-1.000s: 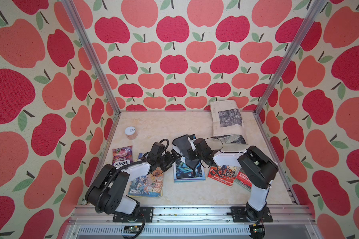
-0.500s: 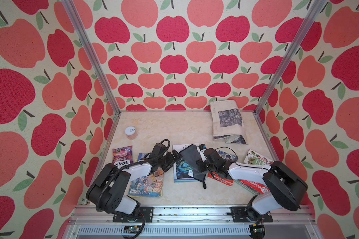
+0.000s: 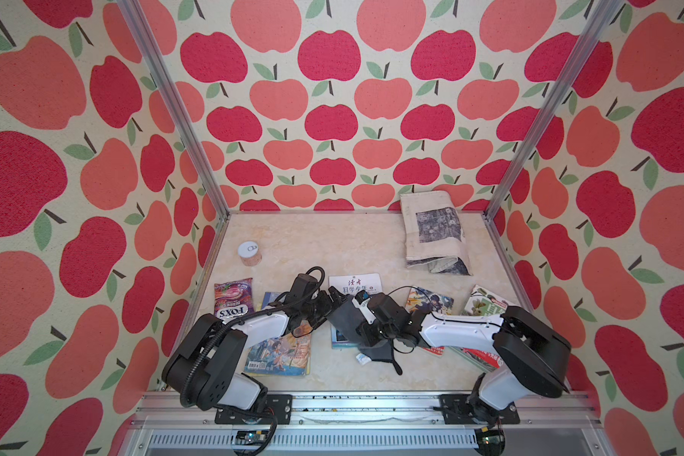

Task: Wipe the cover of the book
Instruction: Wipe the dirt from the cover of the book.

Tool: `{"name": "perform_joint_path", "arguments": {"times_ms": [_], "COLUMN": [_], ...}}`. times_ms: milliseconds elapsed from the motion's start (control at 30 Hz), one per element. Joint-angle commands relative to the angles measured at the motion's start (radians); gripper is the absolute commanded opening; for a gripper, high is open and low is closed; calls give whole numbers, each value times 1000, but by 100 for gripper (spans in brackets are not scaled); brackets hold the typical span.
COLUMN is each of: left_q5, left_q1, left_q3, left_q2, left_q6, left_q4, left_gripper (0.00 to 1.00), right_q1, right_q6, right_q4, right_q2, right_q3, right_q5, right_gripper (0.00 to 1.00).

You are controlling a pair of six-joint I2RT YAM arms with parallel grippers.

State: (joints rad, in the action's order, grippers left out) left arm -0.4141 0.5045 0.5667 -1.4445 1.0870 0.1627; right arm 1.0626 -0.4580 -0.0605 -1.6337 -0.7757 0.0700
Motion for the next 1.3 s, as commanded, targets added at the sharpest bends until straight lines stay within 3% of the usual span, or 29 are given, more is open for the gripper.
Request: {"name": "perform_joint_path", "arguments": {"times_ms": [0,167,500,767,933,1267], "left_q5": [23,17,3,-49,-65,-155], "left_q1": [1,-7,-20,-61,-63,-67], "left_q3": [-13,-5,-2,12,39,55], "left_q2": [44,58,38,35,26,-69], "left_q6": [10,4,7,10,-9,-10], "left_q4": [-32,-58,-42,-35,-83,-45], "left_gripper": [99,99,99,99,99,99], "right_q1": [32,24,-48,-21,12,94], "right_q6": [-31,-38,-44,-73,-72,-35], "right_q4": [-46,22,148,222,144,55], "right_q2": [-85,-75,240,429,284,-18], "right_q3": [-98,-118,146,222,163,-118], "right_q5": [60,17,-47,-76,-39,77], "right_gripper": [0,0,0,0,0,0]}}
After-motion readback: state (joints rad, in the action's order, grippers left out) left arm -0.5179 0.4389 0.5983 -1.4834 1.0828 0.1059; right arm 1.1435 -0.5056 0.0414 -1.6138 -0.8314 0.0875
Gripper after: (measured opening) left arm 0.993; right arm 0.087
